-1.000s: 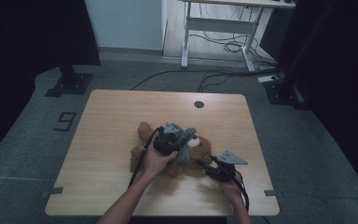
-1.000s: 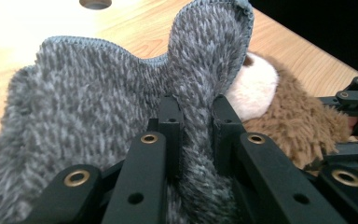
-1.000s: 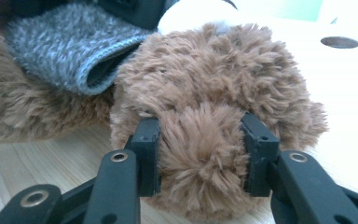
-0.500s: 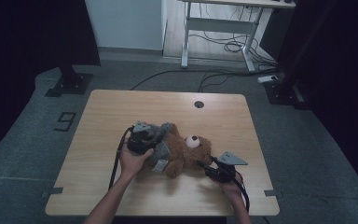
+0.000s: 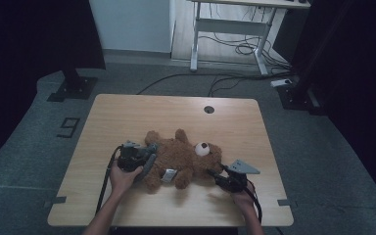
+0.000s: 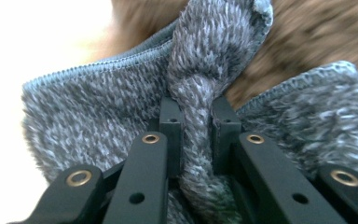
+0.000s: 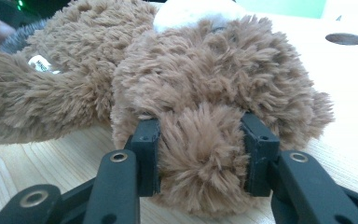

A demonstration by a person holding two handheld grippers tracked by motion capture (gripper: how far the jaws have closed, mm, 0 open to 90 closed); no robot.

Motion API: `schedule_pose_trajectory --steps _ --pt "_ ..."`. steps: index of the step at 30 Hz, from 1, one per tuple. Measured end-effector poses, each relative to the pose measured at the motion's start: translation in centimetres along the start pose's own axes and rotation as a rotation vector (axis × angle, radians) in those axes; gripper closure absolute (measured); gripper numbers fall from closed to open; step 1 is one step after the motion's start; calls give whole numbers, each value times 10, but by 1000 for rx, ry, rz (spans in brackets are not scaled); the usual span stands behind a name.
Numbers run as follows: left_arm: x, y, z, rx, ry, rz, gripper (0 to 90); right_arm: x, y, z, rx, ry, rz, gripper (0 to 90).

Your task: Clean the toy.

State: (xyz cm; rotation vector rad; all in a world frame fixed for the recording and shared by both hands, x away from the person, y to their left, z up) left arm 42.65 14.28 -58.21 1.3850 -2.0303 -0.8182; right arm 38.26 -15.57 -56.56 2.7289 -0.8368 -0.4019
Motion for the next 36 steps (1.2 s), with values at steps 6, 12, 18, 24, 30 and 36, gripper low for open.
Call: schedule_pose_trajectory --steps 6,12,18,24,30,36 --pt "8 44 -31 119 -57 -24 786 0 2 1 1 -4 1 574" --pt "59 74 -72 226 -130 64 786 0 1 1 5 -5 1 575" --pt "126 56 -86 223 -245 99 785 0 1 1 11 -10 1 574" --pt "169 7 -84 120 -321 51 783 -1 2 2 10 -7 2 574" --pt "143 4 -78 104 -235 84 786 -1 1 3 7 -9 -3 575" --pt "107 24 -78 150 -193 46 785 -1 1 3 0 -9 0 576"
Point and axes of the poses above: each handheld gripper's, and its own axes: y roughly backward along the jaws, z roughly out of its underside, x roughly to its right, the point moved 8 cm from there along -y, roughly forward along the jaws, and after that the axes turned 13 degrees about -z, right-handed, at the moved point
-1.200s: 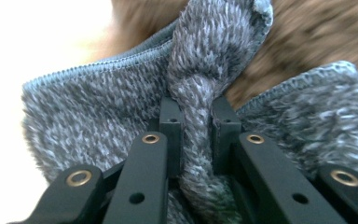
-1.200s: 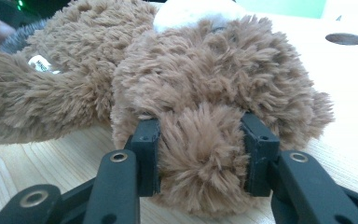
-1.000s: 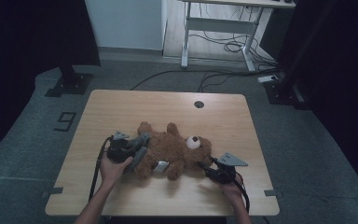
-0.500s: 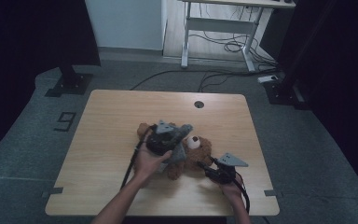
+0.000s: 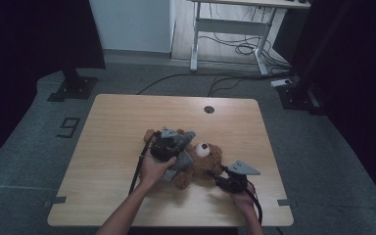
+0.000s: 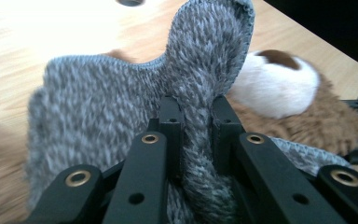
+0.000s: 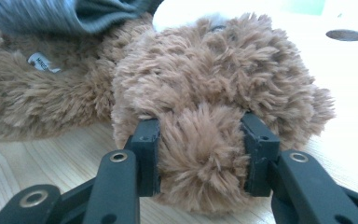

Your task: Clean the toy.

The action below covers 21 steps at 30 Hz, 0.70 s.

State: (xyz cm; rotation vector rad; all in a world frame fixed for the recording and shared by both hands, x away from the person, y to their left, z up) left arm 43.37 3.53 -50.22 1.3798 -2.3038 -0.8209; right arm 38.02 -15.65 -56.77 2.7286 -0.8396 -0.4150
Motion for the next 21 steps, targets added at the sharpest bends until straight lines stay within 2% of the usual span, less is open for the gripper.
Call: schedule_pose_trajectory --steps 3,4,7,9,12,14,21 --pt "-21 8 6 6 14 -36 785 0 0 0 2 -2 -1 576" --pt "-29 10 10 7 14 -60 785 0 0 0 3 -5 -1 576" --pt "-42 12 22 -10 -34 -126 785 0 0 0 4 -6 0 576" --pt "-50 12 31 -25 -30 -148 786 0 0 0 2 -6 0 576" --pt "-60 10 46 -55 6 -140 787 -1 0 1 1 -4 0 577" --pt "-65 6 60 -93 11 -135 787 -1 -1 1 1 -5 0 577" --pt "-79 -5 81 -168 46 -126 786 -1 -1 1 3 -8 -3 577"
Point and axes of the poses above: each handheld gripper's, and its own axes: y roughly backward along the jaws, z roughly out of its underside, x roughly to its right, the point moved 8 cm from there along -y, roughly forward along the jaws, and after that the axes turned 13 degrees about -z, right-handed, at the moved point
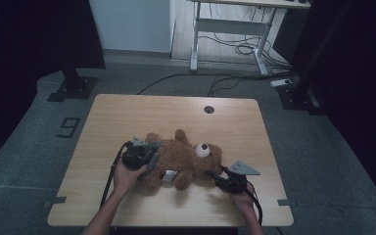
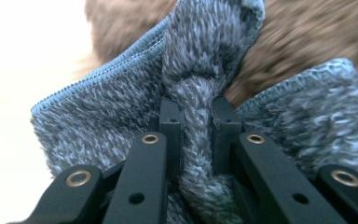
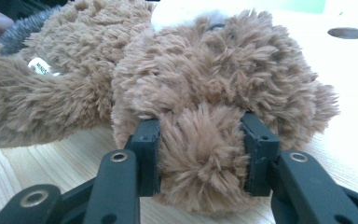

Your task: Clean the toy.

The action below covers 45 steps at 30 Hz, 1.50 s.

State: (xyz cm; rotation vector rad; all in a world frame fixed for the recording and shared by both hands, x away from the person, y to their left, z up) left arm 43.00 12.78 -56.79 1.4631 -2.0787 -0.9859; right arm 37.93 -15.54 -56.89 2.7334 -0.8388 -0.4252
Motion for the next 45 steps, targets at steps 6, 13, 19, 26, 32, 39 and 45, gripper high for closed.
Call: schedule_pose_trajectory --steps 6,13,19,26,32,39,45 --pt "-10 3 7 -1 42 27 785 0 0 0 0 -3 -2 577" --pt "-4 45 -35 141 25 42 783 2 1 0 5 -9 -2 577" --pt "36 65 -79 235 -28 90 780 2 0 -1 8 -9 3 577" --pt "86 36 -89 195 -85 132 770 3 1 -1 4 0 2 575" --pt "79 18 -70 176 -38 174 778 2 0 -1 -2 12 -1 572" --pt "77 24 -64 189 -71 146 781 0 1 0 -17 24 -3 569" --pt "77 24 -48 227 -26 186 790 -3 2 0 -29 27 1 487"
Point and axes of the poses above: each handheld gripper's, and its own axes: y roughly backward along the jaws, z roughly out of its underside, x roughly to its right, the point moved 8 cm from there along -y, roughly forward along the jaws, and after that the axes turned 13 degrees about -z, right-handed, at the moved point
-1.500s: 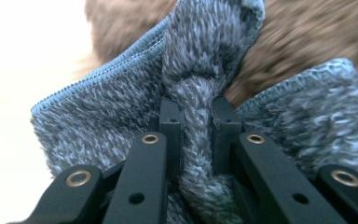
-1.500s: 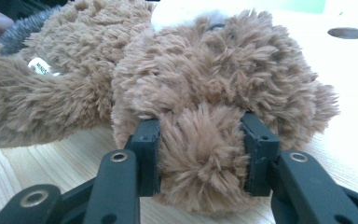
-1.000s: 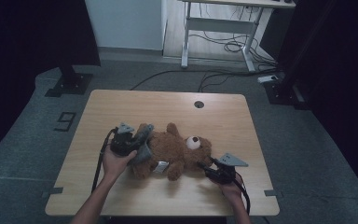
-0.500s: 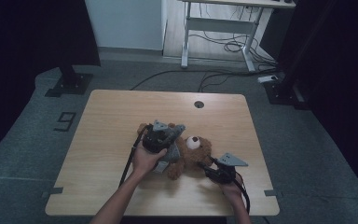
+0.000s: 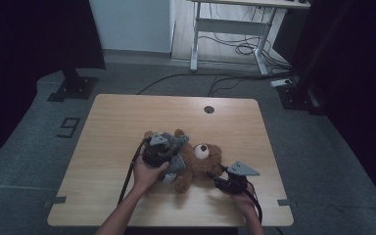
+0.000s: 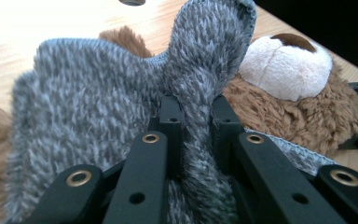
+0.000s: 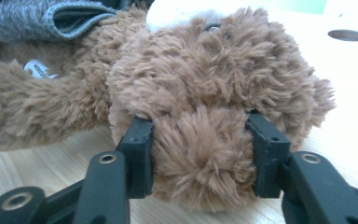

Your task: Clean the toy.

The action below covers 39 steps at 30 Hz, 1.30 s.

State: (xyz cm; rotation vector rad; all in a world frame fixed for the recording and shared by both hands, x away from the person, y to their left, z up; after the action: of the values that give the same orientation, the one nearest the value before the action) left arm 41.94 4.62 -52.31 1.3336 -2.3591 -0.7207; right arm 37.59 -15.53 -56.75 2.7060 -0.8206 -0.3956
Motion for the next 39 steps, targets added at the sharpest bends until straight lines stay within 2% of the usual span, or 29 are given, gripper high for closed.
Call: schedule_pose_trajectory --steps 3,6,7,9,11,15,20,21,26,28,30,34,36,39 --pt "1 4 7 19 21 19 792 -4 3 -3 -6 4 -7 390" --pt "3 9 13 31 33 38 792 -4 8 -8 15 -38 -8 279" --pt "4 11 14 35 36 46 792 -3 10 -9 16 -57 -2 212" --pt "5 14 17 46 41 54 792 -1 9 -11 5 -82 9 140" --pt "7 17 21 59 58 66 791 -3 5 -14 12 -94 1 95" --pt "10 23 28 78 57 75 791 -4 -11 -14 -43 -108 19 1" --pt "13 28 33 86 63 83 790 -1 -26 -1 -86 -150 5 0" --pt "13 28 34 87 67 87 790 -2 -27 1 -89 -151 -1 28" --pt "16 34 34 75 94 115 784 -5 -24 4 -90 -120 5 232" --pt "19 40 28 51 104 134 782 -7 -22 4 -90 -95 14 282" --pt "23 47 17 51 89 130 783 -9 -21 4 -83 -72 20 307" --pt "47 49 -16 86 37 142 782 -9 -20 4 -79 -59 17 316" --pt "65 41 -33 84 25 166 780 -9 -20 3 -78 -59 11 316" --pt "94 21 -49 44 -6 198 776 -9 -20 4 -78 -57 9 314"
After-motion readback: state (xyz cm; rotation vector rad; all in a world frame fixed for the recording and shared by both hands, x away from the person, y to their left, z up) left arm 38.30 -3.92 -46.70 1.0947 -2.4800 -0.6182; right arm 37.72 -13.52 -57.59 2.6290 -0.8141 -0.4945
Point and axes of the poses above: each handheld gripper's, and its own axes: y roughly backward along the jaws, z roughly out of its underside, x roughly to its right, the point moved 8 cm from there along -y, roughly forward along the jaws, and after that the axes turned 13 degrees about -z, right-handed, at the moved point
